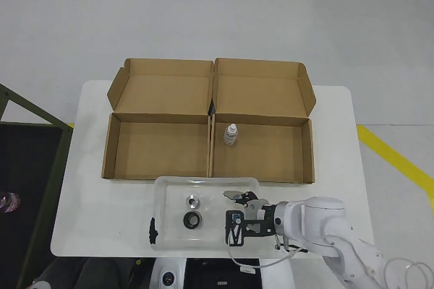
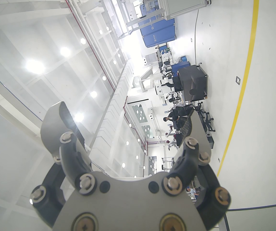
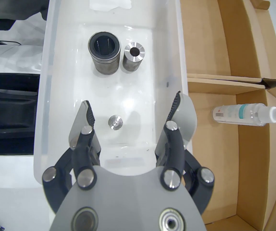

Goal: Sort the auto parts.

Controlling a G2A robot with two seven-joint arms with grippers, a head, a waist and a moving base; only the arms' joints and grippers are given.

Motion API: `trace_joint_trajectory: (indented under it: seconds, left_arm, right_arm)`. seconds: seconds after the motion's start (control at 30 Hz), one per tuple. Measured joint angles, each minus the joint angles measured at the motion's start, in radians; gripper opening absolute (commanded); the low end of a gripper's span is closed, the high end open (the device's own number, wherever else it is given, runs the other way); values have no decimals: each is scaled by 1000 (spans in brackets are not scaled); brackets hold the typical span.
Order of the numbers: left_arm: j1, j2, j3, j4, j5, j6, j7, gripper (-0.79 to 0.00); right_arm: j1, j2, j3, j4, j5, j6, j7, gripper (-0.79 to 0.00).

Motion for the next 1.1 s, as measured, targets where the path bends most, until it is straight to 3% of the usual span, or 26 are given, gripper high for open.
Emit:
trace_joint_trajectory:
  seconds: [0.63, 1.1]
  left_arm:
    - [0, 0, 0, 0, 0, 0, 0, 0]
    - [0, 0, 0, 0, 0, 0, 0, 0]
  right_arm:
    - [89, -8, -146, 42, -42, 15, 211, -292]
    - [180, -18, -241, 120, -57, 39, 255, -394]
